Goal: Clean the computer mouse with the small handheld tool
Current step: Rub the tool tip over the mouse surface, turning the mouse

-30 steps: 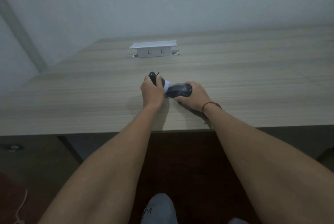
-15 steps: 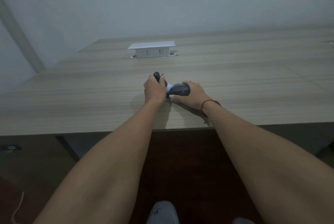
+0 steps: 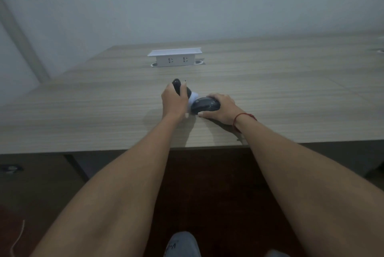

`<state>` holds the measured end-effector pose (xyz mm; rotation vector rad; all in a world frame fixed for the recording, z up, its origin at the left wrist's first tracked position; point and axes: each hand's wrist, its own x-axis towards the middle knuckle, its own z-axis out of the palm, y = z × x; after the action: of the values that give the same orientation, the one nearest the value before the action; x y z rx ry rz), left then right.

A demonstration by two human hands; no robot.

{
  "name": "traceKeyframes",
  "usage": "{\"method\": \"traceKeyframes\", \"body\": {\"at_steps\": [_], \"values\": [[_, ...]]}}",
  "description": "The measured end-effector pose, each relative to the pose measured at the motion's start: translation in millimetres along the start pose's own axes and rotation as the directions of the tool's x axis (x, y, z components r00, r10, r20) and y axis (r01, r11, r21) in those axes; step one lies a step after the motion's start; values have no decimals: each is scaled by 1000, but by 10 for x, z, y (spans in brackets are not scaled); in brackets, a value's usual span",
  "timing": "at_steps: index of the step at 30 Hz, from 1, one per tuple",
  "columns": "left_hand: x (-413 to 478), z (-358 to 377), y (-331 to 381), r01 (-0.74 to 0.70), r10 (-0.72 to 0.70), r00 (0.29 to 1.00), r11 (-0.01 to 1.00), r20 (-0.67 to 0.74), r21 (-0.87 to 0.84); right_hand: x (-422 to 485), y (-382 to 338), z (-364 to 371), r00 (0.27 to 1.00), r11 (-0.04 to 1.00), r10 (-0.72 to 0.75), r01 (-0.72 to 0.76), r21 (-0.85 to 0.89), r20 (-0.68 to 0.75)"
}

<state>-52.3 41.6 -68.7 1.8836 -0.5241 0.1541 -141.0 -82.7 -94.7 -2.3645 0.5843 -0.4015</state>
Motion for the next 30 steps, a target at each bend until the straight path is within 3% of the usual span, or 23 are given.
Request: {"method": "traceKeyframes", "body": {"at_steps": [5,10,15,20,23,26,28,30], "values": [[-16,3,6,51,-56,996,996,72,77,-16,-18,-1,1000,999,10,-11,37,8],[-7,9,179,-69,63,994,996,84,61,-51,-44,4,1000,999,-6,6,33,13],[-3,-26,11,20,-40,996,969,76,246,-105,-46,16,1000,1000,-13,13,28,1],[-70,-32,130,-50,50,998,999,35,3,-124,-61,13,1000,996,15,-15,85,7],[-101,57,142,2,-4,997,1000,73,30,-147,-63,8,999,991,34,-36,126,20],[8,-1,43,93,-109,991,979,77,181,-146,-56,8,999,995,28,-29,94,19],[62,-59,17,54,-68,995,981,69,186,-126,-55,13,999,998,24,-26,66,25],[43,-62,28,1,-5,999,997,53,80,-118,-70,32,999,999,27,-27,45,19]]}}
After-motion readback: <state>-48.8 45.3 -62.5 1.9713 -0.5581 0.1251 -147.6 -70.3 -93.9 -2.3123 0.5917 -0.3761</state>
